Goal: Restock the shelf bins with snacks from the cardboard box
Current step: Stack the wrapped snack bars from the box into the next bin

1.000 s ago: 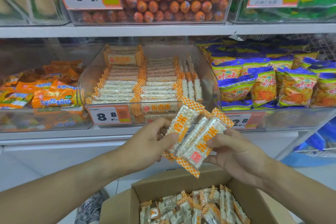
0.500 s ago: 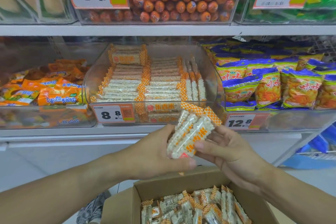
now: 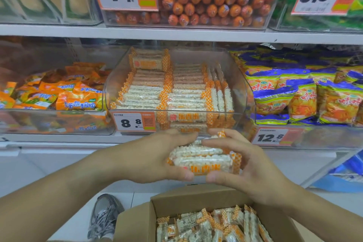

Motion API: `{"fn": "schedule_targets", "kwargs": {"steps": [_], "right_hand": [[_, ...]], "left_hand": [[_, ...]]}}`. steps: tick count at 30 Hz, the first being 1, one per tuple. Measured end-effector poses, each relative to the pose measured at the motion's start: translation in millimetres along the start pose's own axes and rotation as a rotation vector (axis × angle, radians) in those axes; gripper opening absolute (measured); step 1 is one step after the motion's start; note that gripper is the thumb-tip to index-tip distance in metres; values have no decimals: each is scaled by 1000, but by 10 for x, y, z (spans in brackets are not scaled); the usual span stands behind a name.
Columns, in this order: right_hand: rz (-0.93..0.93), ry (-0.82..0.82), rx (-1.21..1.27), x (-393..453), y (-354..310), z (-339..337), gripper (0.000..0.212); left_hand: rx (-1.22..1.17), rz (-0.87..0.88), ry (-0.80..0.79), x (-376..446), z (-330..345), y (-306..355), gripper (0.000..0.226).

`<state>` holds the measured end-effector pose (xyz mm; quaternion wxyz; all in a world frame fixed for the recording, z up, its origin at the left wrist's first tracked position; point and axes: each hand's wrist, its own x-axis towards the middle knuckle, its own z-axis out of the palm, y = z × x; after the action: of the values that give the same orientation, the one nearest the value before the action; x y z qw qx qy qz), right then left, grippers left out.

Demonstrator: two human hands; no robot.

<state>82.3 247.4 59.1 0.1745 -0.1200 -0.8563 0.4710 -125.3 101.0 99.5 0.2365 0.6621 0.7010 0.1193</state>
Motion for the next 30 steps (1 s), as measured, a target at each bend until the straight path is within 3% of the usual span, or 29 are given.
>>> {"fn": "schedule_targets", "kwargs": {"steps": [4,8,13,17,20,23,30], "right_hand": [[-71,194,-30,95,-80,22,48],[-233,338,-87,436,-373,53,41],[-255,391,-194,1284,-460,91,39],[-101,441,-170,2080,-242,209,41],[-1,451,-99,2559,-123,432,48],[-15,387,-132,2895,-139,589,46],[18,275,-599,3062,-76,553,41]], "left_hand": [[-105,70,262,-144,-98,1,70],[-192,40,640,-298,-224,-117,62],[-153,-232,1209,-404,-360,-410,40],[-41,-401,1104,-361,-320,-689,57],[-77,-385,1051,-331,-266,-730,71],[-47,-372,1047,-282,-267,-752,79],[30,-375,1044,-246,-277,-897,73]]}}
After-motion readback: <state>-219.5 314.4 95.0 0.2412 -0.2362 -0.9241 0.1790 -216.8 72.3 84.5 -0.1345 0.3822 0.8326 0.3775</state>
